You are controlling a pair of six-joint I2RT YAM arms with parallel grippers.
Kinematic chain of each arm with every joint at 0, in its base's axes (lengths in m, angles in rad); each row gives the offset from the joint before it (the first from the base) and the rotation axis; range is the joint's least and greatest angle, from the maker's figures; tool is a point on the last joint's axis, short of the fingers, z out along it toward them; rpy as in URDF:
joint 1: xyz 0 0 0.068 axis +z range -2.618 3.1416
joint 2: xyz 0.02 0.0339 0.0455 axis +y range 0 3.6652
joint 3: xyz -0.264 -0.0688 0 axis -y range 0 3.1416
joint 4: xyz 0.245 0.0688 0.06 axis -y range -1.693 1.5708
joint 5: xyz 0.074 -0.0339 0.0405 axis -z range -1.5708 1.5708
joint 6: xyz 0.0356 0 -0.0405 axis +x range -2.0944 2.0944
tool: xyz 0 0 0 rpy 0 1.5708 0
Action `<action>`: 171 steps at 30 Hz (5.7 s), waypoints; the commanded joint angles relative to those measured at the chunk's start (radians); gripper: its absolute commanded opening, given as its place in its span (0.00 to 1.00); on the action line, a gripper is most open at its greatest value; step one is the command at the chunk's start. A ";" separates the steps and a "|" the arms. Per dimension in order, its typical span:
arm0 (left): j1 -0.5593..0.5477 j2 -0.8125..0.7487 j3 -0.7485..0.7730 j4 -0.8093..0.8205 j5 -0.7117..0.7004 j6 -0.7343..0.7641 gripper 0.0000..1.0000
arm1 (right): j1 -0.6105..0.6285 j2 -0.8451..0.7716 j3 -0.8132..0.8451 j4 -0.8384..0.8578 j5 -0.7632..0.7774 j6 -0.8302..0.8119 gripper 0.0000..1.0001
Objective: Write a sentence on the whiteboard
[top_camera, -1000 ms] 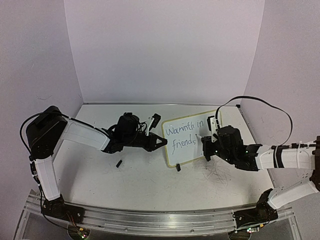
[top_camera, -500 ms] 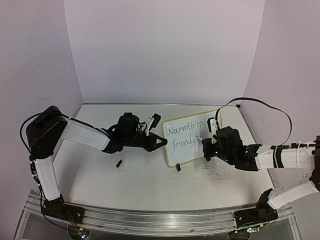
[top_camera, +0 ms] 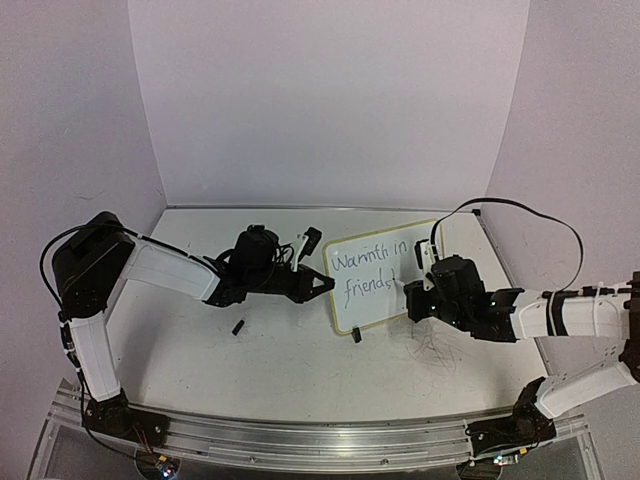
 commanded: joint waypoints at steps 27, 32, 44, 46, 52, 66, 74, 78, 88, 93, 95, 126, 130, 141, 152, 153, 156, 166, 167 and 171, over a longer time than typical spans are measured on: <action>-0.013 0.045 0.004 -0.156 -0.009 0.057 0.00 | 0.005 0.020 -0.013 0.018 -0.020 0.020 0.00; -0.013 0.039 0.005 -0.156 -0.009 0.056 0.00 | 0.005 -0.004 -0.014 0.066 0.014 -0.002 0.00; -0.013 0.038 -0.002 -0.156 -0.013 0.052 0.00 | 0.004 -0.006 0.021 0.076 0.084 -0.043 0.00; -0.012 0.038 -0.002 -0.156 -0.013 0.054 0.00 | 0.002 -0.006 0.020 0.074 0.090 -0.042 0.00; -0.013 0.040 -0.002 -0.156 -0.012 0.056 0.00 | 0.002 -0.012 0.024 0.086 0.091 -0.051 0.00; -0.013 0.029 -0.011 -0.156 -0.017 0.057 0.00 | 0.002 -0.001 0.020 -0.026 0.074 0.011 0.00; -0.013 0.029 -0.014 -0.157 -0.017 0.057 0.00 | 0.002 -0.008 0.009 -0.066 0.062 0.030 0.00; -0.013 0.027 -0.014 -0.156 -0.019 0.057 0.00 | 0.002 -0.018 0.014 -0.053 0.065 0.025 0.00; -0.013 0.025 -0.011 -0.156 -0.018 0.055 0.00 | -0.043 -0.099 0.021 0.038 0.031 -0.044 0.00; -0.013 0.023 -0.013 -0.157 -0.022 0.056 0.00 | -0.073 -0.089 0.023 0.069 -0.019 -0.053 0.00; -0.013 0.026 -0.014 -0.158 -0.019 0.056 0.00 | -0.076 -0.080 0.027 0.078 -0.033 -0.061 0.00; -0.013 0.024 -0.008 -0.162 -0.020 0.059 0.00 | -0.078 -0.109 -0.015 0.008 -0.037 -0.037 0.00; -0.013 0.023 -0.007 -0.162 -0.019 0.059 0.00 | -0.078 -0.088 -0.018 0.004 -0.045 -0.038 0.00; -0.013 0.022 -0.005 -0.165 -0.020 0.059 0.00 | -0.077 -0.044 -0.009 0.047 -0.034 -0.047 0.00; -0.013 0.023 -0.005 -0.167 -0.020 0.062 0.00 | -0.078 -0.019 -0.007 0.013 -0.009 -0.020 0.00; -0.013 0.023 -0.006 -0.167 -0.020 0.062 0.00 | -0.079 -0.021 -0.008 0.006 -0.012 -0.016 0.00; -0.013 0.023 -0.008 -0.167 -0.021 0.061 0.00 | -0.079 -0.028 -0.009 -0.010 -0.021 -0.012 0.00; -0.013 0.023 0.000 -0.168 -0.021 0.060 0.00 | -0.078 -0.015 0.002 -0.063 -0.044 0.006 0.00; -0.014 0.022 0.001 -0.168 -0.020 0.060 0.00 | -0.078 -0.011 0.005 -0.069 -0.044 0.010 0.00; -0.013 0.021 -0.001 -0.169 -0.020 0.060 0.00 | -0.078 -0.008 0.006 -0.085 -0.053 0.017 0.00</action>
